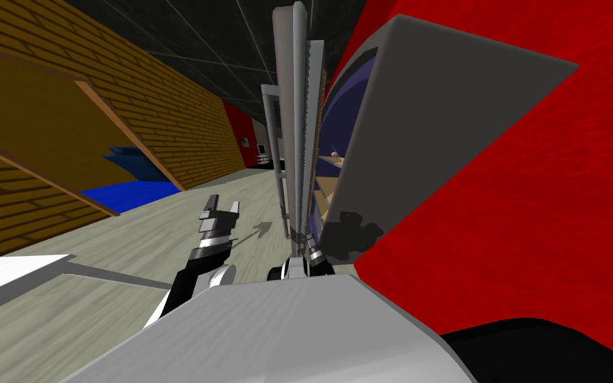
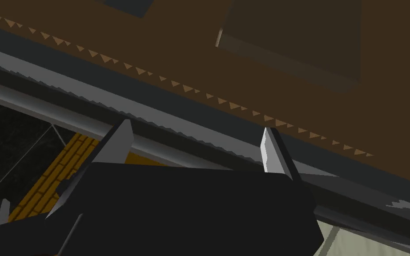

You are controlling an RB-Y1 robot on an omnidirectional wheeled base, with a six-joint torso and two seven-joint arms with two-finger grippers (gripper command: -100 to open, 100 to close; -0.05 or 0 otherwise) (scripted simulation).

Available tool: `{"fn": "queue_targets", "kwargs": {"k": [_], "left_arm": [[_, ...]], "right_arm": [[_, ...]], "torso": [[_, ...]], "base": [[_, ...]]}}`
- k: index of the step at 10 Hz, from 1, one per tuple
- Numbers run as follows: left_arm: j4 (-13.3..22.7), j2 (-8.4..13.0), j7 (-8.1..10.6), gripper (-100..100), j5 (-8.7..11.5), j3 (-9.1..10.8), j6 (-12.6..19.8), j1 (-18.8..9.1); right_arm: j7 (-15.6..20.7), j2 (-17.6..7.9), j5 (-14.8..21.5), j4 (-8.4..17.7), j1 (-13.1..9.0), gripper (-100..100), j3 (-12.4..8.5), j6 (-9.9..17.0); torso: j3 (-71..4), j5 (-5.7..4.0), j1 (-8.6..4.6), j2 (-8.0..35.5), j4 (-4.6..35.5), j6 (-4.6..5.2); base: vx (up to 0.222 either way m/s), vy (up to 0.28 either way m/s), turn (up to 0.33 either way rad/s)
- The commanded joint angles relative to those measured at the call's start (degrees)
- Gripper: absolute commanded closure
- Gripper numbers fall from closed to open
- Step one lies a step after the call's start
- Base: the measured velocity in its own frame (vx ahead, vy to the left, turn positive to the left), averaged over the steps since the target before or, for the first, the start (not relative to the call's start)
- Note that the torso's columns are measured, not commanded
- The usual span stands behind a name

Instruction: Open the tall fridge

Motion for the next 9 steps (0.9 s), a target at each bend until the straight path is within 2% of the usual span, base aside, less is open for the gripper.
{"fn": "queue_targets", "kwargs": {"k": [1,3,7,8,9], "left_arm": [[0.0,0.0,0.00,0,0.0,0.00,0.0,0.0],[0.0,0.0,0.00,0,0.0,0.00,0.0,0.0],[0.0,0.0,0.00,0,0.0,0.00,0.0,0.0],[0.0,0.0,0.00,0,0.0,0.00,0.0,0.0],[0.0,0.0,0.00,0,0.0,0.00,0.0,0.0]], "right_arm": [[-3.4,0.1,-0.7,1.7,-0.5,-100,0.3,0.3],[-6.9,0.2,-1.8,3.4,-0.8,-100,0.9,0.7],[-11.5,0.1,-2.7,5.0,-1.2,-100,1.4,1.2],[-12.3,0.0,-2.9,5.2,-1.2,-100,1.5,1.3],[-11.5,0.1,-3.0,4.2,-1.6,-100,1.0,1.7]], "torso": [[0.2,0.03,0.11,0.4,0.1,0.00],[0.4,0.05,0.13,0.7,0.3,0.00],[0.3,-0.26,0.11,0.6,-0.1,-0.27],[0.3,-0.17,0.07,0.5,0.0,-0.10],[0.3,-0.18,0.08,0.6,0.0,-0.10]], "base": [[0.000,0.000,0.000],[-0.001,-0.002,0.005],[0.000,0.000,0.000],[0.000,0.000,0.000],[0.000,0.000,0.000]]}}
